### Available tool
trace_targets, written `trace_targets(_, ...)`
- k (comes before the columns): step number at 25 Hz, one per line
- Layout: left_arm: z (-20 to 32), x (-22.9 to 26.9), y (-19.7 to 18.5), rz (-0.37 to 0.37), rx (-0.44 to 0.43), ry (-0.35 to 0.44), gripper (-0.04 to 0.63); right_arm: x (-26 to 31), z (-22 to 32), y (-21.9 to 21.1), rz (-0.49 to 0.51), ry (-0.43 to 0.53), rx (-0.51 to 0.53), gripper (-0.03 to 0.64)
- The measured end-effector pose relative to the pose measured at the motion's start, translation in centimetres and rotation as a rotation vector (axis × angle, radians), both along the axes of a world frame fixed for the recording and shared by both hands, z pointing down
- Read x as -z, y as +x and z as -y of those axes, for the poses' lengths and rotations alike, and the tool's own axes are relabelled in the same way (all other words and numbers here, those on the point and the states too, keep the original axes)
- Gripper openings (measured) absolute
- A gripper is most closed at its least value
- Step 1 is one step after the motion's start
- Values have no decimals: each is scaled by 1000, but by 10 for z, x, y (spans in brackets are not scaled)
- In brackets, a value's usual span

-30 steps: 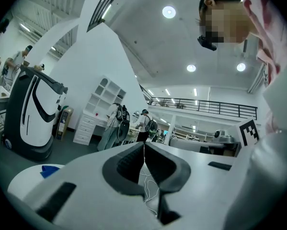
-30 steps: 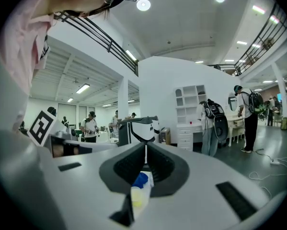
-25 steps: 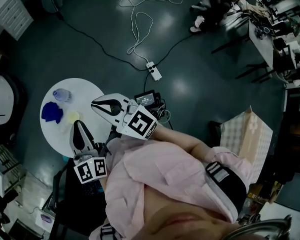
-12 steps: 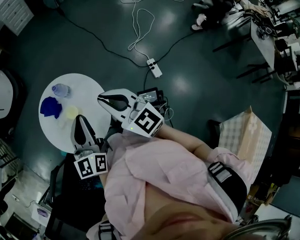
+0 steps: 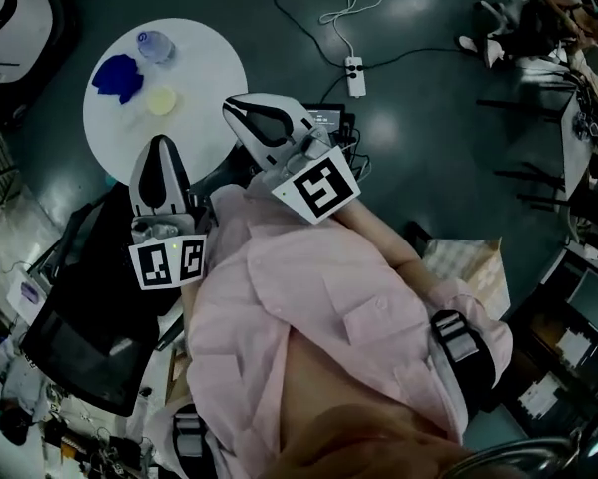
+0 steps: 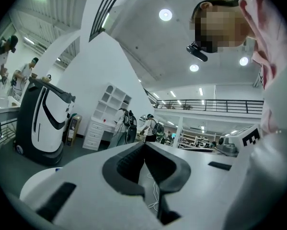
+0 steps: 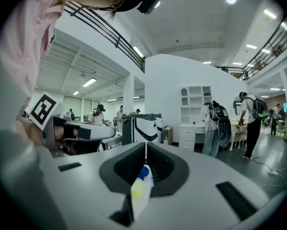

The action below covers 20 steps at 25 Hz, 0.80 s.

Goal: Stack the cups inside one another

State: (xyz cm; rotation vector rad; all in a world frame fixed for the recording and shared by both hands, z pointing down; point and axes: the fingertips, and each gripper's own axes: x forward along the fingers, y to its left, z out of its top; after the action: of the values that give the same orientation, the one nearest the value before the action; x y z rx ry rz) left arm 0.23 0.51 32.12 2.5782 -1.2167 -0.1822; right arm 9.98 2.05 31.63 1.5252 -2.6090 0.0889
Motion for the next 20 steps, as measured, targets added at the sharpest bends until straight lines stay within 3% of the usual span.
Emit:
trace_targets(11, -27, -6, -36, 39, 116, 5, 20, -17, -8, -59, 17, -32, 204, 34)
trace_targets(20, -36, -14, -34, 43, 153, 0, 20, -30, -11, -65, 8, -50, 266, 34)
